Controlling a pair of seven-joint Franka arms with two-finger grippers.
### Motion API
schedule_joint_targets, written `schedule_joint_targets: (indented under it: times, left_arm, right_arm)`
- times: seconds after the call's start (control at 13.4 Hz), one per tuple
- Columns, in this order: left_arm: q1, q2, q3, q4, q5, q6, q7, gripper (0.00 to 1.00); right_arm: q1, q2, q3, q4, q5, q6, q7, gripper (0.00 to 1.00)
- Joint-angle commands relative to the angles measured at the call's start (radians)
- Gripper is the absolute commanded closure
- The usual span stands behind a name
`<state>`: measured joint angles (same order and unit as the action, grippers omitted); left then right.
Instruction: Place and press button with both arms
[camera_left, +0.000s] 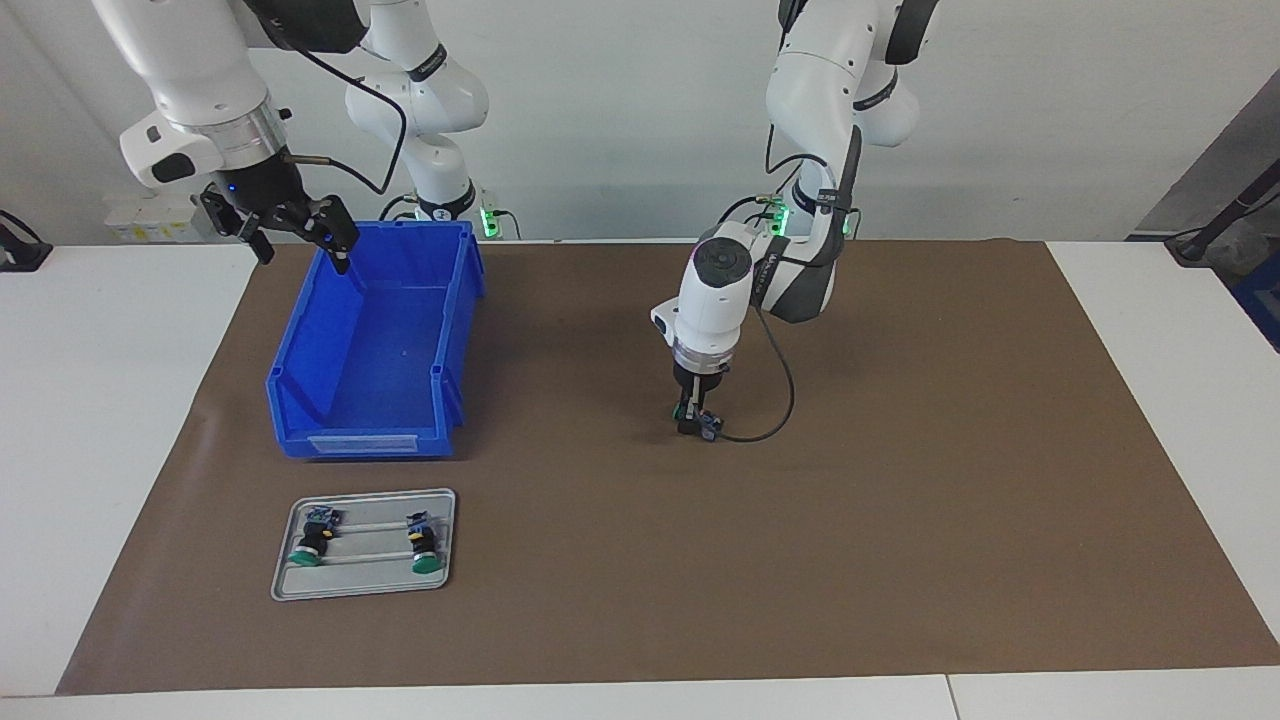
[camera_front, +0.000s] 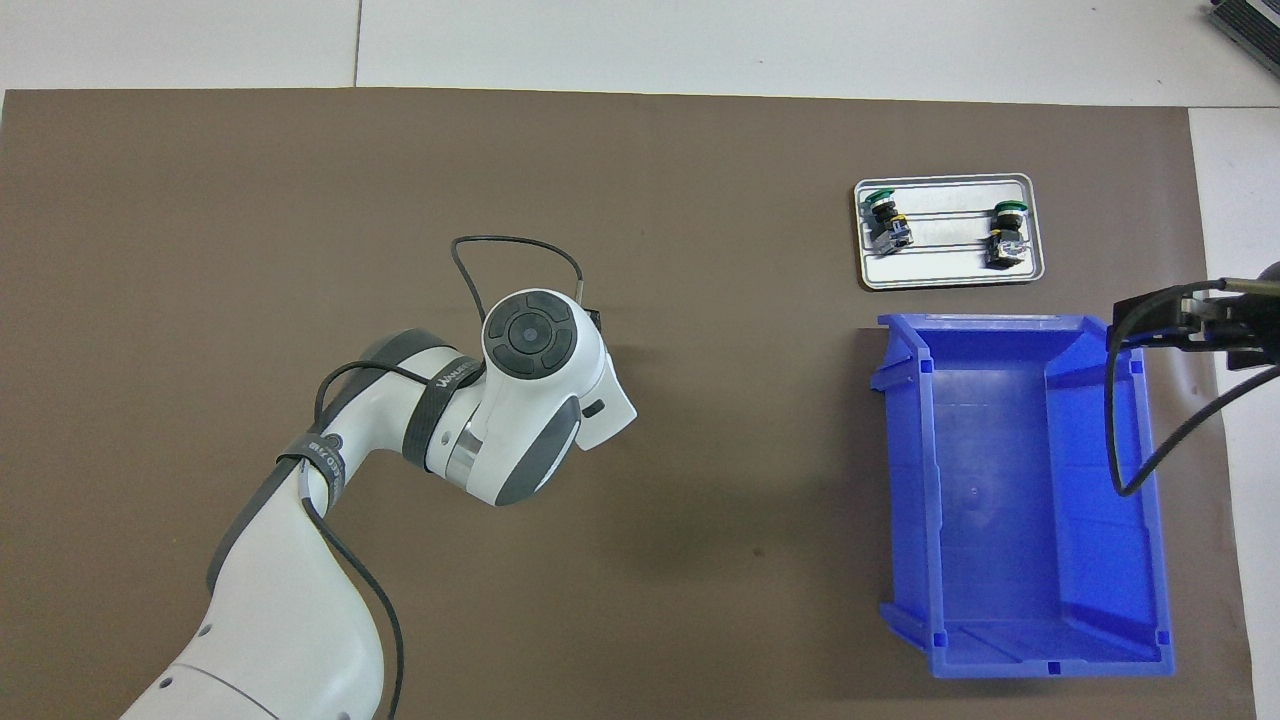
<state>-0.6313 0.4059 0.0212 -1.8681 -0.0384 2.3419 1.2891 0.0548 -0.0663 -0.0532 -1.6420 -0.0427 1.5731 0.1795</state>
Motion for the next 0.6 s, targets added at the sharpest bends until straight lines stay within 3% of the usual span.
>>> schedule_joint_targets:
  times: [0.0,0.52]
  left_arm:
    - [0.010,0.002,-0.003,-0.003,0.025,0.010,0.024,0.39]
    - [-0.002,-0.004,-0.004,-0.045,0.029,0.065,0.021,0.42]
  right_arm:
    - [-0.012,-0.010,0.007,-0.009,0.018,0.010,-0.020,0.00]
    - [-0.012,-0.010,0.006,-0.009,0.018,0.010,-0.020,0.00]
